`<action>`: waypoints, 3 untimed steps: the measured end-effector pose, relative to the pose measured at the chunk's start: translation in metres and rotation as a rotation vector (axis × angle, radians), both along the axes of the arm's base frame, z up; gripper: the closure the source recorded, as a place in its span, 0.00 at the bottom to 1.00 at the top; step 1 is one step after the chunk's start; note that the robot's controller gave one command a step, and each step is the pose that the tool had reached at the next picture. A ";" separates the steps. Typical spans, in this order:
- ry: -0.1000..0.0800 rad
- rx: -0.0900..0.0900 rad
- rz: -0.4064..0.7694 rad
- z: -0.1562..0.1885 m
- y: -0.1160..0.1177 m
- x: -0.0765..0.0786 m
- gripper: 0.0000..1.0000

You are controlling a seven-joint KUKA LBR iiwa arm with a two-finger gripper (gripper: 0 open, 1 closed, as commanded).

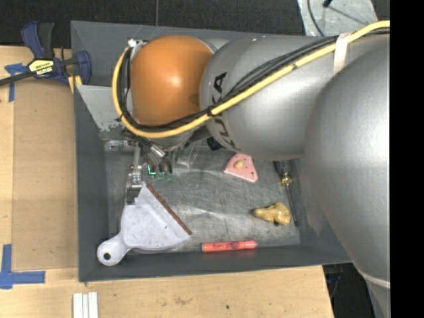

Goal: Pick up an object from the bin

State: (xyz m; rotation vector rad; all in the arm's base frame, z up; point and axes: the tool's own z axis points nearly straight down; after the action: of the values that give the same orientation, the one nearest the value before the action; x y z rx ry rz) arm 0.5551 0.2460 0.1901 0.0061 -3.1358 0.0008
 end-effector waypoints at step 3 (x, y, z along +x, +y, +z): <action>-0.010 0.002 0.377 -0.021 -0.025 0.047 0.00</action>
Offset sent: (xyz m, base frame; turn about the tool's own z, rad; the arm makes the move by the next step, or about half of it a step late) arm 0.0388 -0.0292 -0.0441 -0.6592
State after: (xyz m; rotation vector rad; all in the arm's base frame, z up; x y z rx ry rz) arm 0.6016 0.2213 0.1688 0.5949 -3.0894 -0.0010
